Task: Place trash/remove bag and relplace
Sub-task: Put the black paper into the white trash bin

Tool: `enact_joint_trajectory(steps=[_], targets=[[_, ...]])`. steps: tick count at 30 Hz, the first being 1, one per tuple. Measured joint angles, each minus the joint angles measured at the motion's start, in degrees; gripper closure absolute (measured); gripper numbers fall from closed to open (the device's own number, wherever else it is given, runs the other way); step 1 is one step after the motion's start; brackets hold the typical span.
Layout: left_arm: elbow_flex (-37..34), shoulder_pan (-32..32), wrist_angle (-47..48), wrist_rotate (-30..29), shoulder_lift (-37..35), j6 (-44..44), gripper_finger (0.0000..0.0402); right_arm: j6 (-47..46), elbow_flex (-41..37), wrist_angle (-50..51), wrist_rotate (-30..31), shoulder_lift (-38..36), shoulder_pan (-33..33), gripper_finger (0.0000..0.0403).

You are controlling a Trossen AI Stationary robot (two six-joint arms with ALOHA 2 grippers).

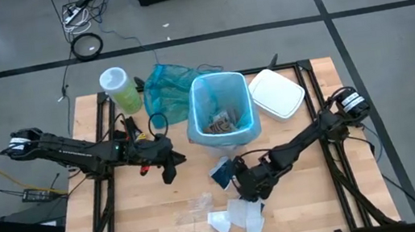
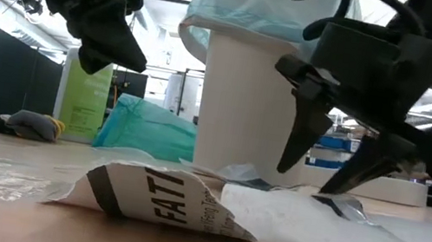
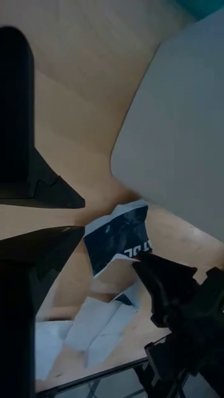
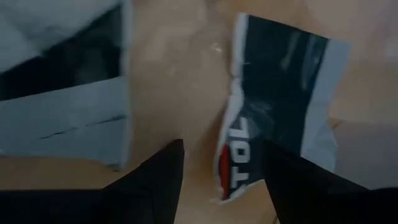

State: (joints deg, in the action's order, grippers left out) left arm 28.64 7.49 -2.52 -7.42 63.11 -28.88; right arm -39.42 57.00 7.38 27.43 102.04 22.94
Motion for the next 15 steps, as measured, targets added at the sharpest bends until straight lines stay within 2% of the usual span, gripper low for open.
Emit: enact_joint_trajectory(steps=[7,12,15], targets=[[0.0,0.0,-0.46,-0.25,0.0,0.07,0.0335,0.02,0.01,-0.44,-0.2,-0.04,-1.16,0.0202],[0.0,0.0,-0.37,-0.53,0.0,0.11,0.0335,0.0,0.01,0.6,-4.87,-0.07,-1.44,0.0202],[0.0,0.0,-0.37,-1.16,0.0,0.13,0.0335,-0.16,0.01,1.09,-5.68,-0.11,-1.27,0.0202]])
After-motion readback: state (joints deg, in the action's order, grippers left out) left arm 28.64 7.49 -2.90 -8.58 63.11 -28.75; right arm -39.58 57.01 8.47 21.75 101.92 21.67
